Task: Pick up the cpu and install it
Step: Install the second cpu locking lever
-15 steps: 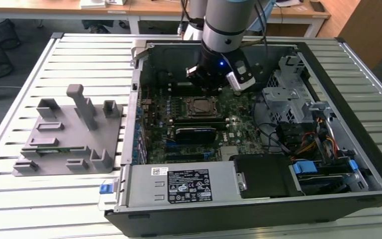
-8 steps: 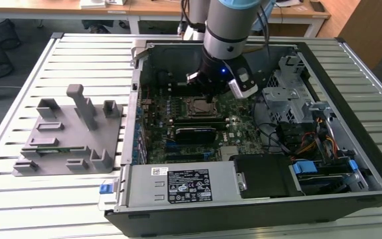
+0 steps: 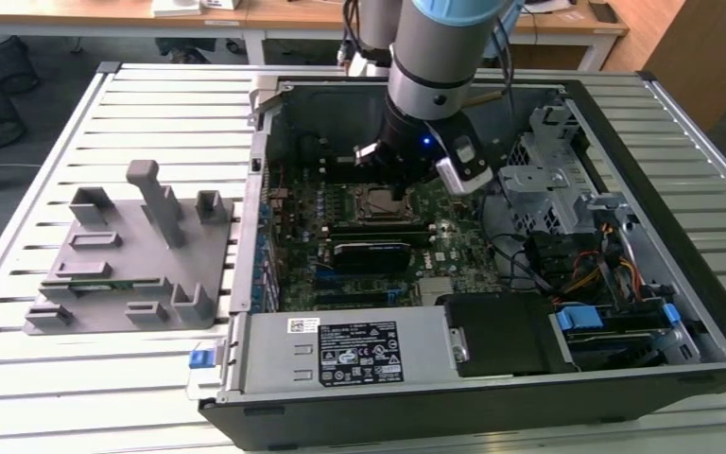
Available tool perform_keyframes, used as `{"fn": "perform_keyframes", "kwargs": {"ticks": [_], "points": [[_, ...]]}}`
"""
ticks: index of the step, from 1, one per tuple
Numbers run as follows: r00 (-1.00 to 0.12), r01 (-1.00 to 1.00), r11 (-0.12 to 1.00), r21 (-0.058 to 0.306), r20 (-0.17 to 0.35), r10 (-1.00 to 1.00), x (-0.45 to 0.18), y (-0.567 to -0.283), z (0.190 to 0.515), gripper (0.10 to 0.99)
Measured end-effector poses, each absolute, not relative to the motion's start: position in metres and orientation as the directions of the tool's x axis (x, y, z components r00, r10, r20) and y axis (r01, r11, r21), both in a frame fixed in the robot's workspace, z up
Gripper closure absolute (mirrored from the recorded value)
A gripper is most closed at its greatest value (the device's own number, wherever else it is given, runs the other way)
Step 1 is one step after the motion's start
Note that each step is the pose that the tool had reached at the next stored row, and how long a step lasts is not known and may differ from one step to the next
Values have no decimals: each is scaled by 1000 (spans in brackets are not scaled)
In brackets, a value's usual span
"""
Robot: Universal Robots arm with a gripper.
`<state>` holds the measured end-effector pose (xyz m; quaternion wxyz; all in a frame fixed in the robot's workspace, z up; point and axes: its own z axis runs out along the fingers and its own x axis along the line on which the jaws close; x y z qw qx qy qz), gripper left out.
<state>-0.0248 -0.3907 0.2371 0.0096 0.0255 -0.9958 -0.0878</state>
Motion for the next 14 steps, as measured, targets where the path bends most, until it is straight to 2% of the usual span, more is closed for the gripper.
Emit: {"fn": "perform_keyframes", "kwargs": {"ticks": [14], "points": [[-998,-54,983,176,15,-57,-37,-403,235,980]]}}
